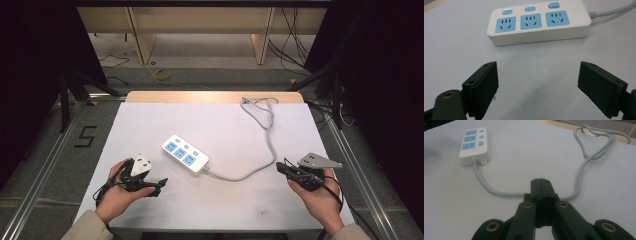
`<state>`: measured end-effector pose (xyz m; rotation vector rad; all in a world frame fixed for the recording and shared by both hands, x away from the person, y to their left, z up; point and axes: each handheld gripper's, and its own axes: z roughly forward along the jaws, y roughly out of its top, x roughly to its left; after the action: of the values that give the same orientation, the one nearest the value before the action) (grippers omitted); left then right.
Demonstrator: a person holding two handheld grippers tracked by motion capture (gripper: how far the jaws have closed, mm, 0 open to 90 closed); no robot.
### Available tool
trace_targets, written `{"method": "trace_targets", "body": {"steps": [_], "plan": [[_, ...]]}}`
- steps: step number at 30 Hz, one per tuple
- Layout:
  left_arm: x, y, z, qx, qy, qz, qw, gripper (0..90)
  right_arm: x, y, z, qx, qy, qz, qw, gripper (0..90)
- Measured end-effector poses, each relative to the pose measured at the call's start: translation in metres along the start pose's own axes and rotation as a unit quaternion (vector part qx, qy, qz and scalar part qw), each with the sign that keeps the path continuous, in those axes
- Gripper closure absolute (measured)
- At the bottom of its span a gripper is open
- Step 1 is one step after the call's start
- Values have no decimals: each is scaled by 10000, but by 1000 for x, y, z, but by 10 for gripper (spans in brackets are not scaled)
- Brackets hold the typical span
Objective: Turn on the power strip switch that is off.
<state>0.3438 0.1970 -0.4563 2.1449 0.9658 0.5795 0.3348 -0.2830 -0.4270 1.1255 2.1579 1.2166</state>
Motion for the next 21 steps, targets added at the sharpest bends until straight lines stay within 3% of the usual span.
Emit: {"method": "trace_targets", "body": {"steps": [21], "plan": [[0,0,0,13,5,9,10000,165,7,7,10,90,67,-62,9999,900]]}}
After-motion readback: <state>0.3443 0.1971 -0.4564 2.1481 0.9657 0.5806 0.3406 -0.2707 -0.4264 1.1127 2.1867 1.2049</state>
